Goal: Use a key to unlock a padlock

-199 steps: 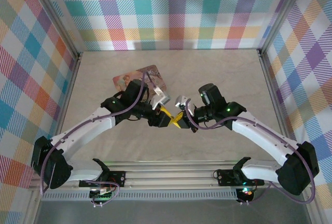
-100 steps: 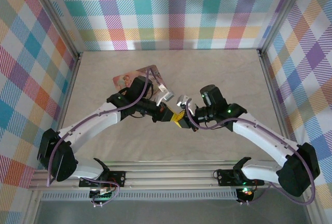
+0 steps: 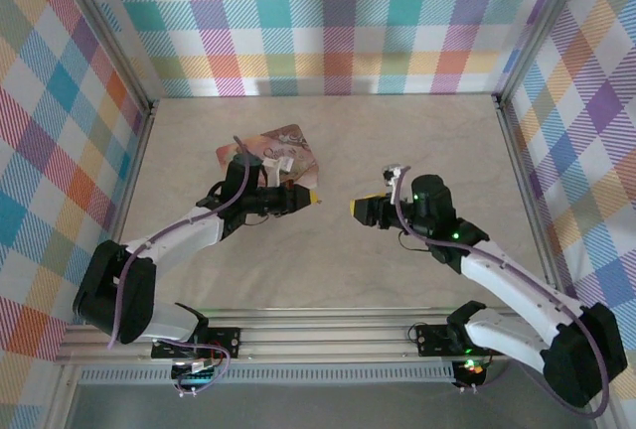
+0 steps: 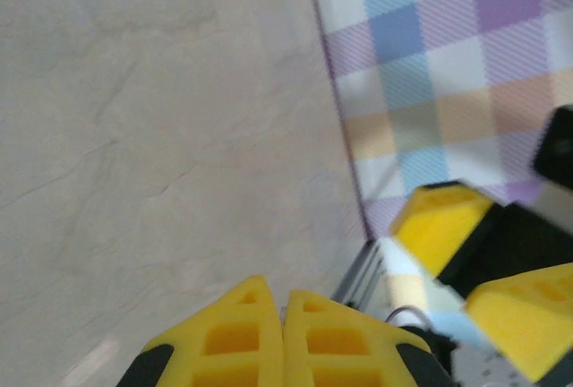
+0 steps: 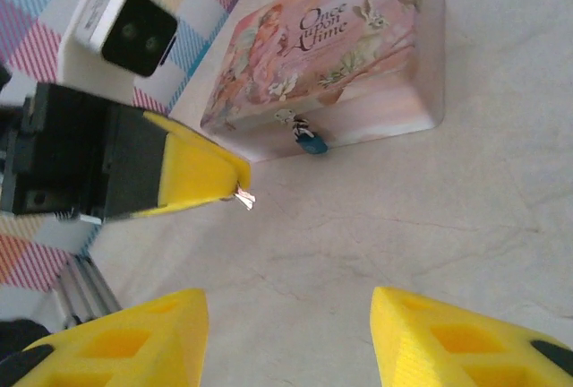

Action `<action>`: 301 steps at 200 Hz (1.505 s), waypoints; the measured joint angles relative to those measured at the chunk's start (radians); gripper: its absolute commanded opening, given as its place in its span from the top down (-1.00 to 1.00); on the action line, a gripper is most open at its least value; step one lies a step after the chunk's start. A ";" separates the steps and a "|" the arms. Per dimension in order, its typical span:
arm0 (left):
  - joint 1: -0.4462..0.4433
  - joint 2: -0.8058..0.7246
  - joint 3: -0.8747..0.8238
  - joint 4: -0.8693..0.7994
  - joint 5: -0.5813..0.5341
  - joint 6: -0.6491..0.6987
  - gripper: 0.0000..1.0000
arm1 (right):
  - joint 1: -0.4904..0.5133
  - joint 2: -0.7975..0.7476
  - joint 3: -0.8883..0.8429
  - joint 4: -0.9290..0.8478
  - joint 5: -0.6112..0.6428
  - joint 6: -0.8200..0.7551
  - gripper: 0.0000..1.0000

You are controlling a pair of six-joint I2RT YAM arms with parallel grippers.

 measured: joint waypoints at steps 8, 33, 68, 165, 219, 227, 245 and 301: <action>0.000 0.002 0.000 0.040 0.000 -0.036 1.00 | 0.000 0.038 0.023 0.005 -0.011 0.044 -0.02; -0.006 0.002 0.000 0.122 0.000 -0.109 1.00 | 0.000 0.154 0.078 0.051 -0.071 0.173 0.02; -0.016 0.001 0.000 0.159 -0.001 -0.156 1.00 | 0.000 0.270 0.130 0.150 -0.153 0.314 0.04; -0.019 0.001 -0.032 0.254 -0.026 -0.246 1.00 | 0.000 0.355 0.167 0.335 -0.245 0.487 0.55; -0.016 -0.001 -0.037 0.280 -0.045 -0.267 1.00 | -0.013 0.363 0.162 0.364 -0.238 0.526 1.00; -0.016 -0.002 -0.037 0.280 -0.045 -0.267 1.00 | -0.012 0.363 0.160 0.370 -0.237 0.526 1.00; -0.016 -0.005 -0.037 0.277 -0.048 -0.262 0.94 | -0.012 0.363 0.156 0.379 -0.236 0.528 1.00; -0.016 -0.058 0.003 0.045 -0.053 -0.094 0.26 | -0.007 0.327 0.183 0.225 -0.240 0.348 1.00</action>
